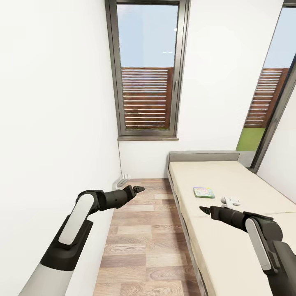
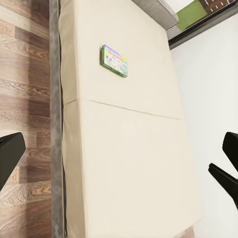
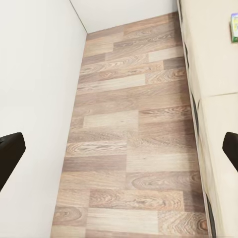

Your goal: Put all the toys in the child's room - the three board games (two on the bed and one on the table), the two jigsaw puzzles on the table, and the tennis ball on the table - inside the toy box on the table in the child's room.

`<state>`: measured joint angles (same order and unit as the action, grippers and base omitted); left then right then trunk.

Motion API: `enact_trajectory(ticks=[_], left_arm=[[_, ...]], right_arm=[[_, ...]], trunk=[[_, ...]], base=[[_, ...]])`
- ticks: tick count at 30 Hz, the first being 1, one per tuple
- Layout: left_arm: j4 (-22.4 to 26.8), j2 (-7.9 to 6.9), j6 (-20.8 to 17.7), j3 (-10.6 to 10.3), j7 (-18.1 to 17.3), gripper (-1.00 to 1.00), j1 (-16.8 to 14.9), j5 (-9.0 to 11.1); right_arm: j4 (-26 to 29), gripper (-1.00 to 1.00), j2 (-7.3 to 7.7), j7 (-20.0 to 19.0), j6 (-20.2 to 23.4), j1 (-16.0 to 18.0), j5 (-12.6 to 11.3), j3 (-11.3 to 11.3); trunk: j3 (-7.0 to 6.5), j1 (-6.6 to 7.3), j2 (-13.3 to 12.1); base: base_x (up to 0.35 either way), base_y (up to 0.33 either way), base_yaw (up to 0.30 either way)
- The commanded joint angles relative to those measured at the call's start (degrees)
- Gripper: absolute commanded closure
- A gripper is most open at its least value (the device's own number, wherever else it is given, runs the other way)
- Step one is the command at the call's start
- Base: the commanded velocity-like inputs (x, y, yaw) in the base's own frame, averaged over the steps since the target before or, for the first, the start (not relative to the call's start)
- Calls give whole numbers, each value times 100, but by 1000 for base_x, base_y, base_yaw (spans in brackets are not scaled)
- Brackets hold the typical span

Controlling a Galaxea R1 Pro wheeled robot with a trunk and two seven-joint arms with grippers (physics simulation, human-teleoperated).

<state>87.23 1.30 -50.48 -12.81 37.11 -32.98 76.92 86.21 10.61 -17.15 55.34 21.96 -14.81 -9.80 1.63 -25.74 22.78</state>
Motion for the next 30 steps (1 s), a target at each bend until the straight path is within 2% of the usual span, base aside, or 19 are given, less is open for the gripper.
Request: enact_trajectory(ticks=[1,15,30], left_arm=[[5,2,-6,1,60,-100,-6,57],[-2,-5,-9,6,62,-100,-6,51],[-4,-7,-14,3,62,-100,-6,44]], right_arm=[[17,-100,-5,-48,21,-21,34,-7],[77,-100,-29,-51,13,-126,34,47],[87,-100,-40,-47,12,-145,39,64]], trunk=[[14,-4,14],[14,-4,14],[14,-4,14]], base=[[0,0,0],[19,0,0],[226,0,0]])
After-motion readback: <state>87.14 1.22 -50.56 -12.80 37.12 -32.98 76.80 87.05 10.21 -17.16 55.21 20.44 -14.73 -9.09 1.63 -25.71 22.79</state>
